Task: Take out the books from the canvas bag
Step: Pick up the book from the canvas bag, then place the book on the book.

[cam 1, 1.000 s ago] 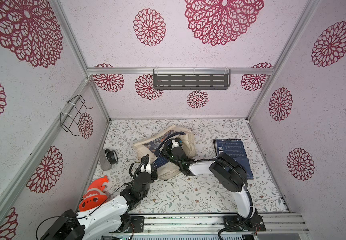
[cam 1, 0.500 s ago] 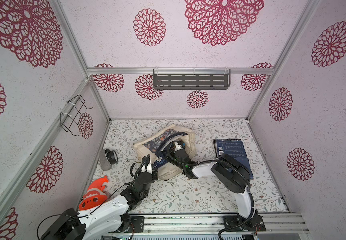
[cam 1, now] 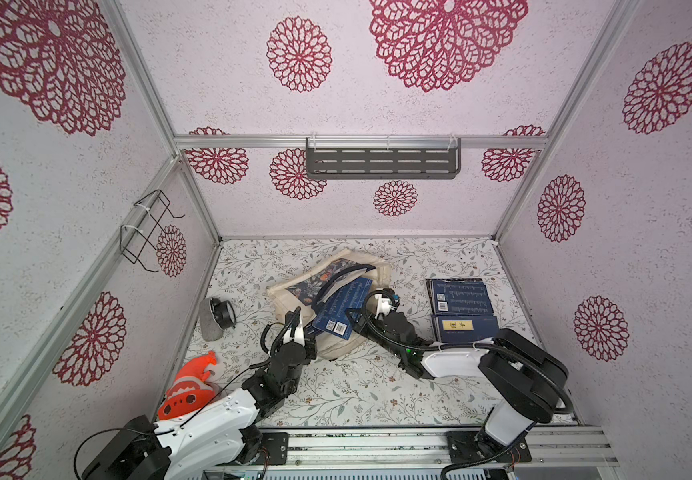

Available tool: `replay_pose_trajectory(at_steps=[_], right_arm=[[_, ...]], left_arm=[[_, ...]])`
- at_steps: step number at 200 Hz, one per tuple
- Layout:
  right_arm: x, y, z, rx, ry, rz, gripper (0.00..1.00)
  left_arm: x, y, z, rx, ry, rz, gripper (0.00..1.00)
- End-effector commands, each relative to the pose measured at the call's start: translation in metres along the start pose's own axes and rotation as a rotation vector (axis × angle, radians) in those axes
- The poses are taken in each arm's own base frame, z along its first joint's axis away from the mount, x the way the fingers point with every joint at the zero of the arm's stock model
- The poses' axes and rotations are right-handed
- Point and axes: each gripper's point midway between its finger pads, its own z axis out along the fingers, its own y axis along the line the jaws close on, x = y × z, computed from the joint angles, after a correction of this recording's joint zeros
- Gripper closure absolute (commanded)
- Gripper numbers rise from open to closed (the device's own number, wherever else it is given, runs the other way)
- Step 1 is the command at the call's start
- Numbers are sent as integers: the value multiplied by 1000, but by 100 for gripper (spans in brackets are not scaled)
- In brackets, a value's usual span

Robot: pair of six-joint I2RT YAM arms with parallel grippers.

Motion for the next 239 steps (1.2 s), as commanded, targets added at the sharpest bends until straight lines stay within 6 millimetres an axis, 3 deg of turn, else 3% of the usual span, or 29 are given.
replay_pose_trajectory(at_steps=[1,61,90,125,180,239], right_arm=[[-32,37,-29,-81,-113,-101,100],[-80,29,-103,36,-305,-218,100],[-113,25,-145,110,-467,-232,100],[-146,1,-183,216,-632,-144,100],[-189,-42,-206,261,-769,38,100],[-214,-85,-201,309,-799,150,100]], left_arm=[[-17,-8,-1,11,-30,-30,100],[-18,-4,-2,-9,-29,-32,100],[-19,-3,-4,-12,-35,-35,100],[-19,-3,-4,-13,-35,-34,100],[-18,-5,-2,-9,-32,-28,100],[-15,-6,0,-9,-25,-18,100]])
